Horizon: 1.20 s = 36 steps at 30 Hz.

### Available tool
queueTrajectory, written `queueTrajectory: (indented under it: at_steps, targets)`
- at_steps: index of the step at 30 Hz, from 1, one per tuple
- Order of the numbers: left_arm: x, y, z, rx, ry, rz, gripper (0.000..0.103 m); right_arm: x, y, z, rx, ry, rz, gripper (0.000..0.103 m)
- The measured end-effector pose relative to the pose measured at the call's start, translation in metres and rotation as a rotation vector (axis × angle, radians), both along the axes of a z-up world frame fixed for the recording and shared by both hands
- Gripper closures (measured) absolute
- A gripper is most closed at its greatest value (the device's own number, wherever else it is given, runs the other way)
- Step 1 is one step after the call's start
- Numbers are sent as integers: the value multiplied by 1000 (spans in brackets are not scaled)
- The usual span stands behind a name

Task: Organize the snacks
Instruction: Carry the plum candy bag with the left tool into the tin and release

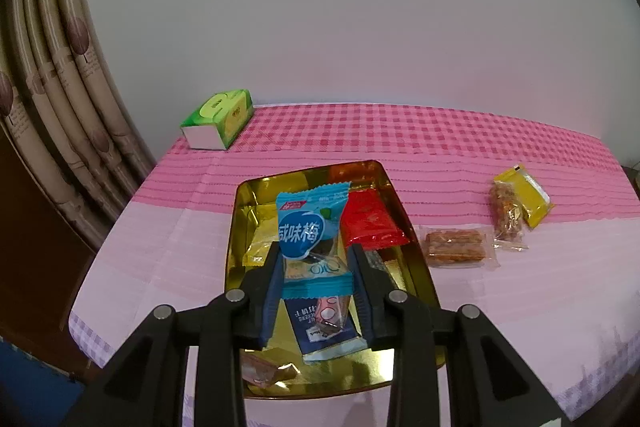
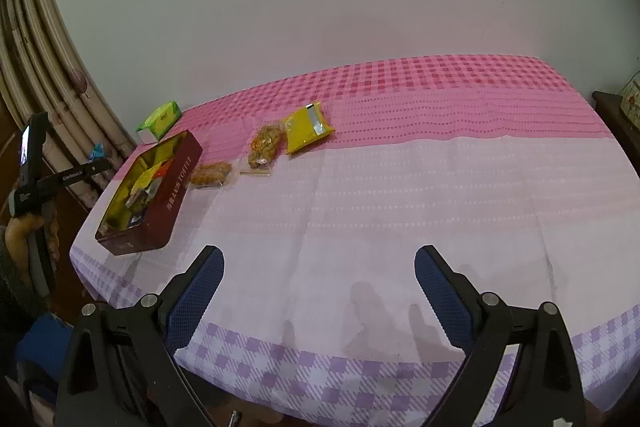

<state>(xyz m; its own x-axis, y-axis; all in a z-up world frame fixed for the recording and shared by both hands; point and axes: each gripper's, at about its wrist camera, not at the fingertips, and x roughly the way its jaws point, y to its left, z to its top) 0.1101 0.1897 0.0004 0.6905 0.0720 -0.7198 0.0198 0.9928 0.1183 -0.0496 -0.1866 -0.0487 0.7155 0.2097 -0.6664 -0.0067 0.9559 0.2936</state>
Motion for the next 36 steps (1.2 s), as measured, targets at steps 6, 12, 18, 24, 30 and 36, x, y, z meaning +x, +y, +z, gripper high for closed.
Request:
queueTrajectory:
  at_steps: [6,12,18,24,30,36]
  targets:
    - [5,1,-9,5,15,2,71,1,0,-5,-2,17,5,7]
    - [9,6,-23,3,50,22,71,2,0,-10,0,33,9,7]
    - [4,19,-50,-7,104,46,71,4,2,-13,-6,43,14,7]
    - [0,32,-65,-26,124,72,71,6,3,-17,-8,55,17,7]
    - [-4,36,-71,-27,131,78,71,7,7,-20,-20,64,25,7]
    - [1,38,-75,-29,115,90,69,9,7,-24,-20,78,27,7]
